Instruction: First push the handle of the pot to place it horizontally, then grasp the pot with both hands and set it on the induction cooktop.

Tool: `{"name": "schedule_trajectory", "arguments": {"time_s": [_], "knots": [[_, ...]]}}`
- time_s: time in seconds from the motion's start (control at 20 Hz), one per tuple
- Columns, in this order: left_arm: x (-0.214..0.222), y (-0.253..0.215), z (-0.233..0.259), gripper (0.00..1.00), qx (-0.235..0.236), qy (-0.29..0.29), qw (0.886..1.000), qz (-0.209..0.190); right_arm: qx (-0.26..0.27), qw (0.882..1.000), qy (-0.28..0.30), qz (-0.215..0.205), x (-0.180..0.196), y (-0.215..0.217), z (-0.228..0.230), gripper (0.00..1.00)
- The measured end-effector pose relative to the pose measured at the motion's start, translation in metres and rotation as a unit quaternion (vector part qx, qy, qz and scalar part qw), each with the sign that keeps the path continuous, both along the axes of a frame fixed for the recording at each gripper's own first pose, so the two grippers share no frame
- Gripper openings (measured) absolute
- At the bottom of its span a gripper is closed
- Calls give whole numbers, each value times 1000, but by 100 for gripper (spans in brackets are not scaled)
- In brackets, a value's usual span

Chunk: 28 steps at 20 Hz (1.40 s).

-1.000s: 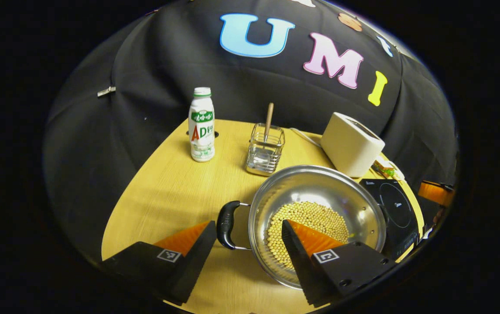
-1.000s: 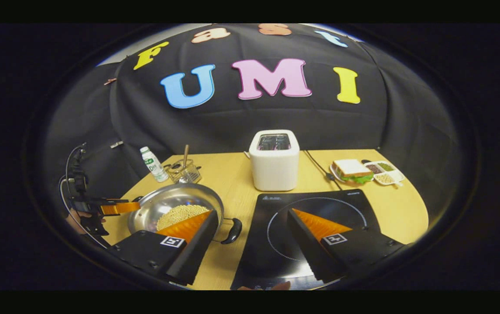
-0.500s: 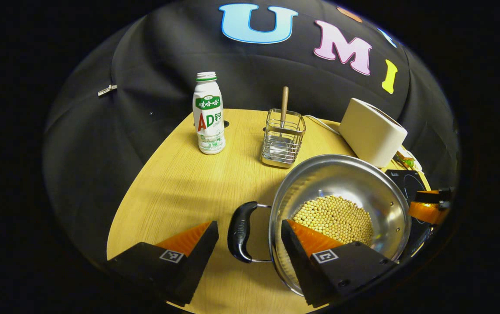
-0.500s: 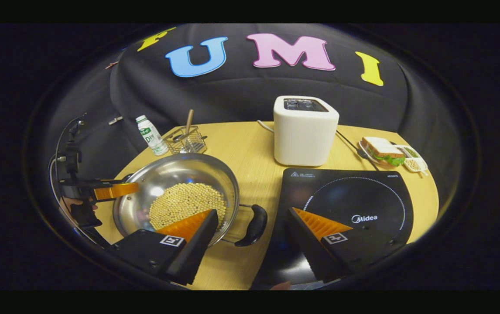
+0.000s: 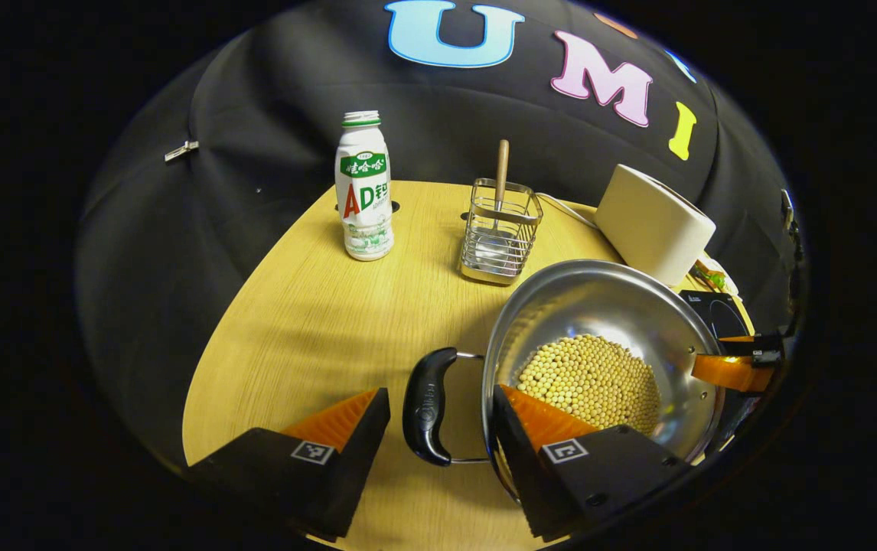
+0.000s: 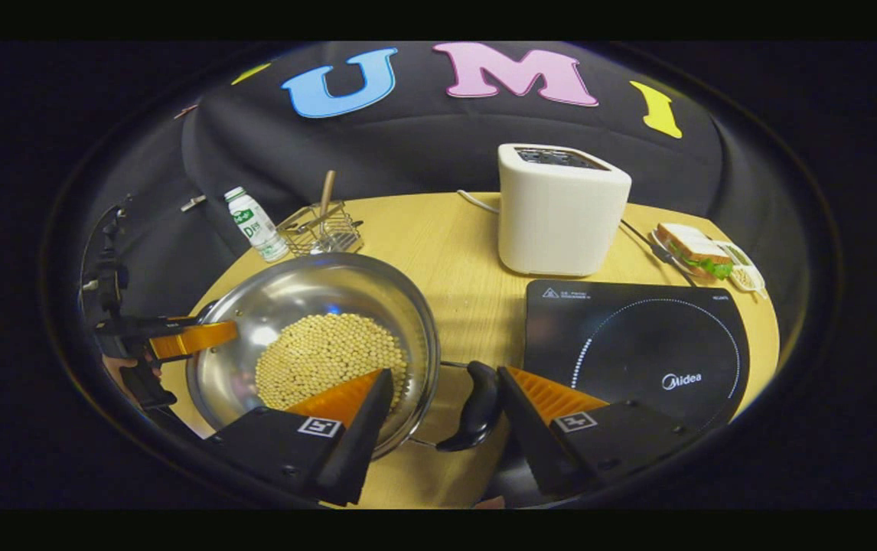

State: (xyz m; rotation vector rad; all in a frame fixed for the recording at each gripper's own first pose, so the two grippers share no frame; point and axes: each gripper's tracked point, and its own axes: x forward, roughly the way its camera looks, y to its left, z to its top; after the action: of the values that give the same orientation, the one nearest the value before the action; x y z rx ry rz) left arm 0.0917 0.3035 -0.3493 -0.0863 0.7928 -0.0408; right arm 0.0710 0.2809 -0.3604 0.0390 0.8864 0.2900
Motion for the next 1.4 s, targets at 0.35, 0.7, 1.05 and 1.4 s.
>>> {"name": "schedule_trajectory", "arguments": {"time_s": [0.35, 0.7, 1.05, 1.4], "knots": [[-2, -2, -7, 65, -7, 4, 1000, 20, -33, 999, 12, 16, 1, 9, -25, 81], [-6, -2, -3, 61, -6, 9, 1000, 27, -51, 998, 25, -7, 4, 5, -28, 70], [-23, -9, 26, 55, 6, -4, 999, 44, -35, 999, 30, -2, -6, -5, -2, 61], [-39, -37, 55, 55, 0, 6, 999, 43, -31, 999, 22, 2, -14, -33, 37, 61]]}}
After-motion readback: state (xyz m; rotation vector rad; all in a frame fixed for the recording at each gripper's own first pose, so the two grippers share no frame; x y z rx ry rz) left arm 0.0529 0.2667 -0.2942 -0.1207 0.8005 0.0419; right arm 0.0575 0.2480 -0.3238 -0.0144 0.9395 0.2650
